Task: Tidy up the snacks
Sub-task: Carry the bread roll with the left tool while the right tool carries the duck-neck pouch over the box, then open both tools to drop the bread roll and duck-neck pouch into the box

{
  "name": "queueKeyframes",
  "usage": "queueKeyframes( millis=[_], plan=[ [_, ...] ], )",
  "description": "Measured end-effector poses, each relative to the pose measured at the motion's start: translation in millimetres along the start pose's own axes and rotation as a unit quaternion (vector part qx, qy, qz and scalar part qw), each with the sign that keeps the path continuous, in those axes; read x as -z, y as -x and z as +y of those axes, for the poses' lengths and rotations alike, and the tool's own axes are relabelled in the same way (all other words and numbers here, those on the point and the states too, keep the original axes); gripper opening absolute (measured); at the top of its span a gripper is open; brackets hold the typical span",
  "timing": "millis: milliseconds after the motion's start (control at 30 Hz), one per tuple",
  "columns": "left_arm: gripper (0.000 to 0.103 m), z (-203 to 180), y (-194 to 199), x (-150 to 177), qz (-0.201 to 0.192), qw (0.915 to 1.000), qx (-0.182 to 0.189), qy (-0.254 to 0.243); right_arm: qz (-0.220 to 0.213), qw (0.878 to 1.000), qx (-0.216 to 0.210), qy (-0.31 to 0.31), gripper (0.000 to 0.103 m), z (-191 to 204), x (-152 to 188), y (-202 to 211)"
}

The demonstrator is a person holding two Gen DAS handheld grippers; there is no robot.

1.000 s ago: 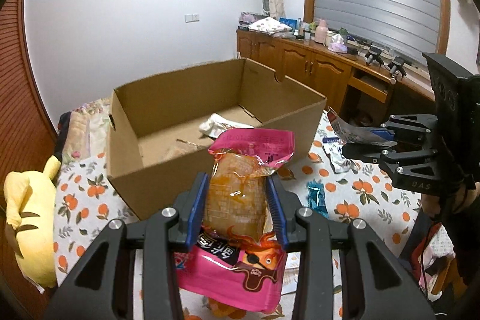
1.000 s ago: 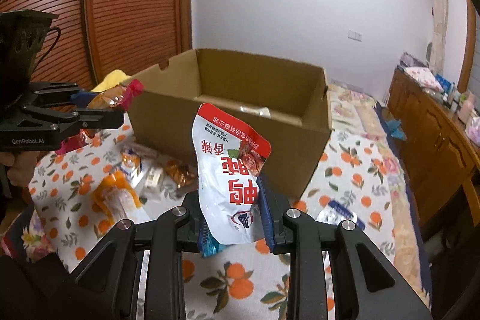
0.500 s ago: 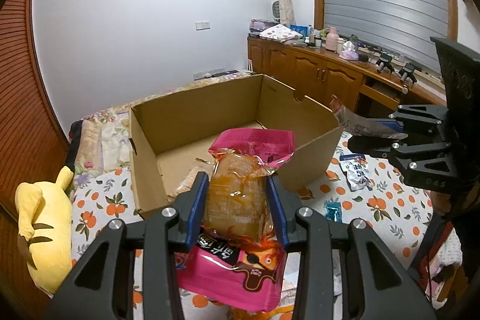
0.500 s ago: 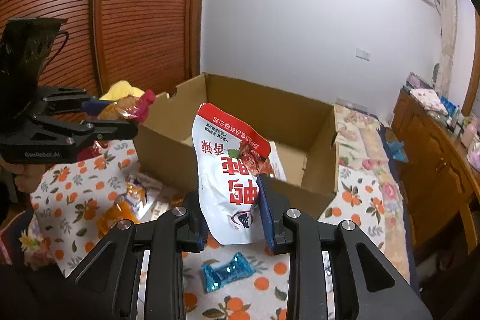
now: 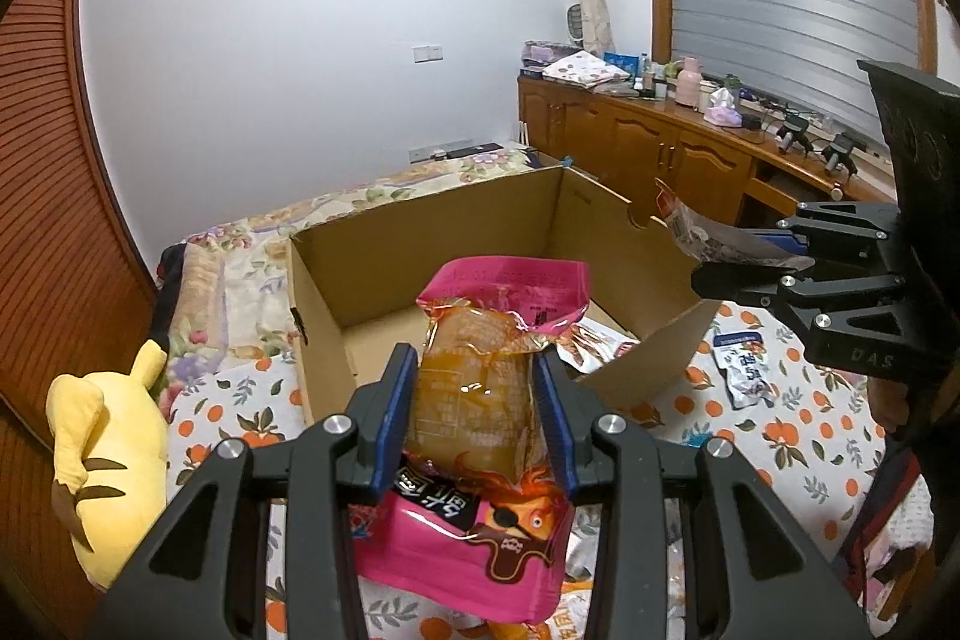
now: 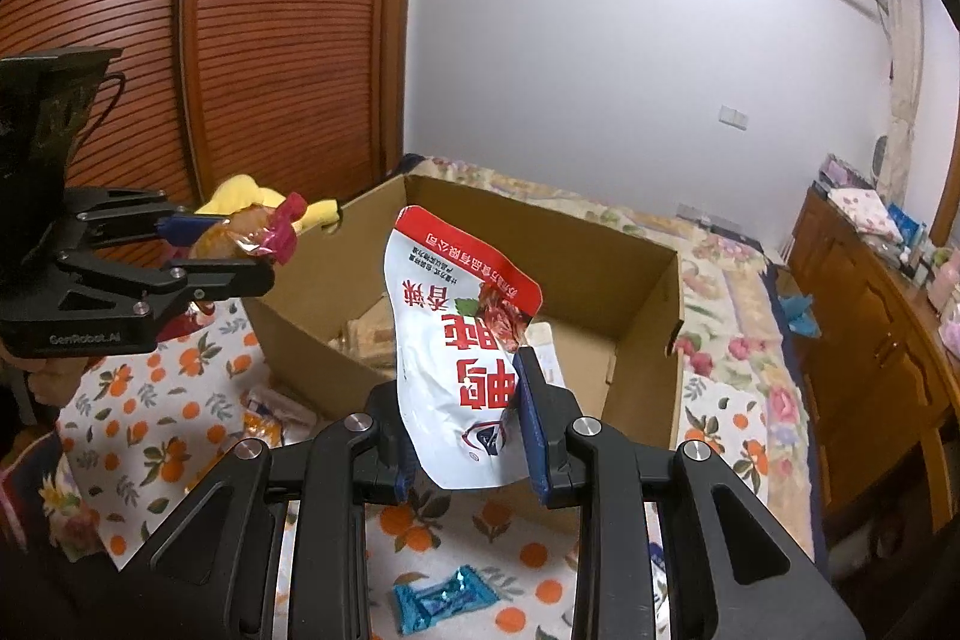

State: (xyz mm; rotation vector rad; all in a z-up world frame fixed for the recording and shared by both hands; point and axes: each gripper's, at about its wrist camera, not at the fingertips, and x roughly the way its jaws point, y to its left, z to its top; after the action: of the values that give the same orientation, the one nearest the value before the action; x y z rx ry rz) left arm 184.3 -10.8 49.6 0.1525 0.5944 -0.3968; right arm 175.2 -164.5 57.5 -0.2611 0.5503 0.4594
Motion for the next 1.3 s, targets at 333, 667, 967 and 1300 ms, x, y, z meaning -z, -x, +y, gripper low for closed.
queueKeyframes(
  millis=[333, 667, 967, 1300],
  plan=[
    [0.038, 19, -30, -9, 0.004, 0.9998, -0.011, 0.017, 0.005, 1.0, -0.016, 0.0, 0.027, -11, -8, -27],
    [0.04, 29, -66, -18, 0.015, 0.9993, -0.019, 0.03, 0.003, 0.999, -0.037, 0.011, 0.027, -24, -13, -62],
    [0.043, 35, -82, -21, 0.018, 0.999, -0.03, 0.029, 0.046, 0.997, -0.058, 0.006, 0.028, -36, -10, -103],
    [0.051, 35, -71, -19, 0.009, 0.999, -0.031, 0.032, 0.059, 0.996, -0.067, 0.002, 0.045, -33, -8, -116]
  ],
)
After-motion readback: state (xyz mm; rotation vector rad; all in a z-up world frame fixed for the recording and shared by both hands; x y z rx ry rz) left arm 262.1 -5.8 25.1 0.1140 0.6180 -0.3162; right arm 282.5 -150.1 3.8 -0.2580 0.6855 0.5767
